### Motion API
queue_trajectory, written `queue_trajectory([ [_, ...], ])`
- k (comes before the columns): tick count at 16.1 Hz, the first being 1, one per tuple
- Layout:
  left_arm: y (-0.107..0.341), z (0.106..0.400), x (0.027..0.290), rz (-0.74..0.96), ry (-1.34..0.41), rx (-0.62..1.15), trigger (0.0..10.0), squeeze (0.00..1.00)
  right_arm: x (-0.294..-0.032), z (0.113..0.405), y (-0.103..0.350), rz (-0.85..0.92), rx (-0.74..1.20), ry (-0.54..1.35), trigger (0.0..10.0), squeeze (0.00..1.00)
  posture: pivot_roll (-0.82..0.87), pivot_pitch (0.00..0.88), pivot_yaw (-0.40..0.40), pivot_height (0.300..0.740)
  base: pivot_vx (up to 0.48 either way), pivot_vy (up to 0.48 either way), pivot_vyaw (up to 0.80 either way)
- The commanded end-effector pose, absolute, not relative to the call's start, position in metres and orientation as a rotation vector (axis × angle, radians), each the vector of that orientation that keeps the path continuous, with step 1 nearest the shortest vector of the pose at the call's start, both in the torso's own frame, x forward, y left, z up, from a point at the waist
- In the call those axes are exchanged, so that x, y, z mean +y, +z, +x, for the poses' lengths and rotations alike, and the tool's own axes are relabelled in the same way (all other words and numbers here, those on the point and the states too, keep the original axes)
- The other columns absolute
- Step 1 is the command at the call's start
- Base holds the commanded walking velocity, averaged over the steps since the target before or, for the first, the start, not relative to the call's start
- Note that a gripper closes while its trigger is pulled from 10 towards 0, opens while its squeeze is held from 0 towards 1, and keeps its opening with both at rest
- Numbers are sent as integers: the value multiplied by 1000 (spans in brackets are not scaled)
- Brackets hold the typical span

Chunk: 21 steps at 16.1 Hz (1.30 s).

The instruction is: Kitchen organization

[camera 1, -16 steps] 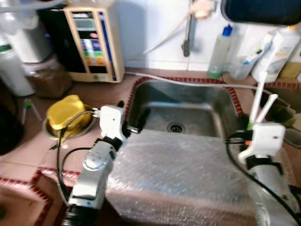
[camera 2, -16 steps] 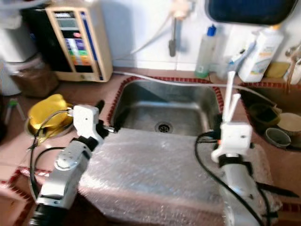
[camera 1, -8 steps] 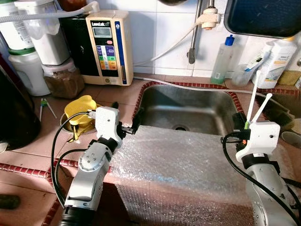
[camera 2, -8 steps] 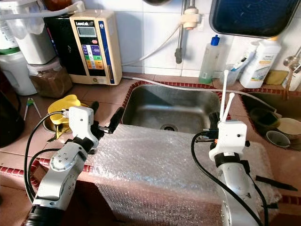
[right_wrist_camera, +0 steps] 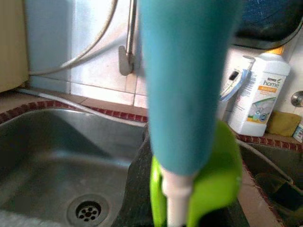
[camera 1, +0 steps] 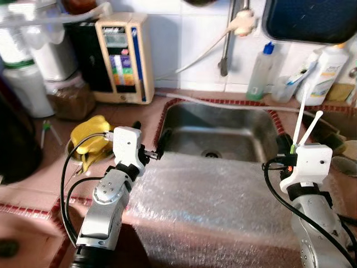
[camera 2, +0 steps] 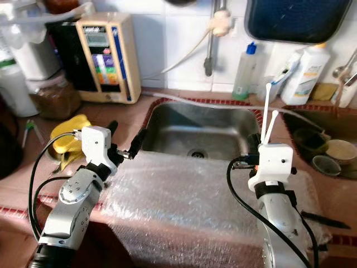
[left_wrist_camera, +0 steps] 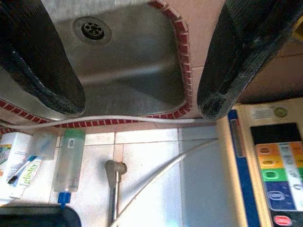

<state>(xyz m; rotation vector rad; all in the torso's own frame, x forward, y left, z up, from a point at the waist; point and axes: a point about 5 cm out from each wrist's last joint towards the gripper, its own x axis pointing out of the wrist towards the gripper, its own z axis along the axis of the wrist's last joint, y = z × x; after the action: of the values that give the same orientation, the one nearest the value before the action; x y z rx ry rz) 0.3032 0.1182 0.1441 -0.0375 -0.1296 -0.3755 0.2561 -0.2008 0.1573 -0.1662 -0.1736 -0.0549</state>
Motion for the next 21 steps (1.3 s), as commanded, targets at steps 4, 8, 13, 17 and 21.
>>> queue_trajectory([
  [4, 147, 302, 118, -26, -383, -137, 10000, 0, -202, 256, 160, -175, -184, -55, 10000, 0, 43, 0, 39, 740, 273, 0, 0],
  [8, 146, 303, 120, -17, -374, -133, 10000, 0, -202, 256, 160, -176, -184, -57, 10000, 0, 44, 0, 41, 740, 128, 0, 0],
  [13, 144, 301, 122, -15, -373, -122, 10000, 0, -202, 257, 160, -182, -184, -53, 10000, 0, 49, 0, 36, 740, 0, 0, 0],
  [17, 135, 296, 123, 6, -381, -91, 10000, 0, -199, 258, 159, -177, -184, -44, 10000, 0, 53, 0, 36, 740, 0, 0, 0],
  [21, 115, 293, 128, 61, -360, -36, 10000, 0, -204, 266, 159, -176, -174, -50, 10000, 0, 62, 0, 36, 740, 0, 0, 0],
])
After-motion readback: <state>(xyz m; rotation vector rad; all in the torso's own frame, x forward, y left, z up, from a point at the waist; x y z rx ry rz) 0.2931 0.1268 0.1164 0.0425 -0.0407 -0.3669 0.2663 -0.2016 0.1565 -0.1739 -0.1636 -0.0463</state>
